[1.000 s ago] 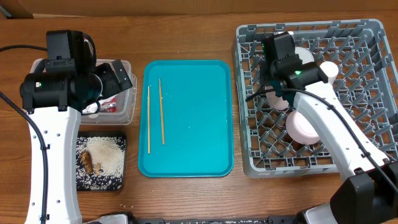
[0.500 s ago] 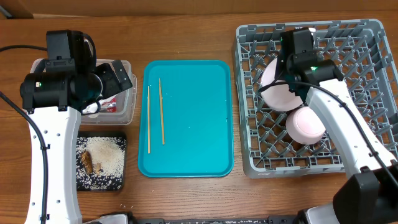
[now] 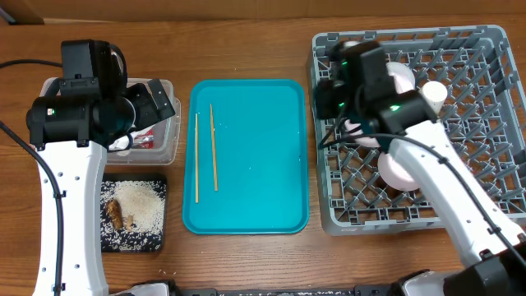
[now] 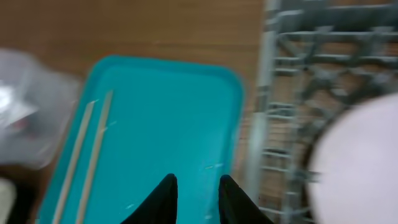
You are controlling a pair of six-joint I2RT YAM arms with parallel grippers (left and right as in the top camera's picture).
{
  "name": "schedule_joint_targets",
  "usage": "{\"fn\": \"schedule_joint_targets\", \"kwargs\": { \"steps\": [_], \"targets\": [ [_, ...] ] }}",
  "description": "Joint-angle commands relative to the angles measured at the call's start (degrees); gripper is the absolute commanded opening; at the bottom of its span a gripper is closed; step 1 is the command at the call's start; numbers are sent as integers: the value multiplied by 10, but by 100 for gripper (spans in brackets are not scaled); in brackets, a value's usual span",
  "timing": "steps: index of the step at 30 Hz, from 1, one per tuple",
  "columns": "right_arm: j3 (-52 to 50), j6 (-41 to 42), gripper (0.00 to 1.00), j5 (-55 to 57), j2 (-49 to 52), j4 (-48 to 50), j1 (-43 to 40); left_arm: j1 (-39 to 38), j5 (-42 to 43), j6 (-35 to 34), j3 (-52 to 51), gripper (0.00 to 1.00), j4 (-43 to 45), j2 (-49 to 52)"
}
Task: Sort waste into correct bins and load items into the dishwasher
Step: 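Move the right gripper to the wooden chopsticks on the teal tray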
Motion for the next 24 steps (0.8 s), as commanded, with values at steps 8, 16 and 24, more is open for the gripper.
{"fn": "schedule_joint_targets", "kwargs": {
  "steps": [8,16,24],
  "targets": [
    [5,162,77,-48,0,23,121,0,-1,-4,8,100,0,-2],
    [5,182,74,-36,49,79,214,0,0,-4,8,100,0,-2],
    [5,184,40,123,161,140,289,0,0,-4,8,100,0,-2]
  ]
}}
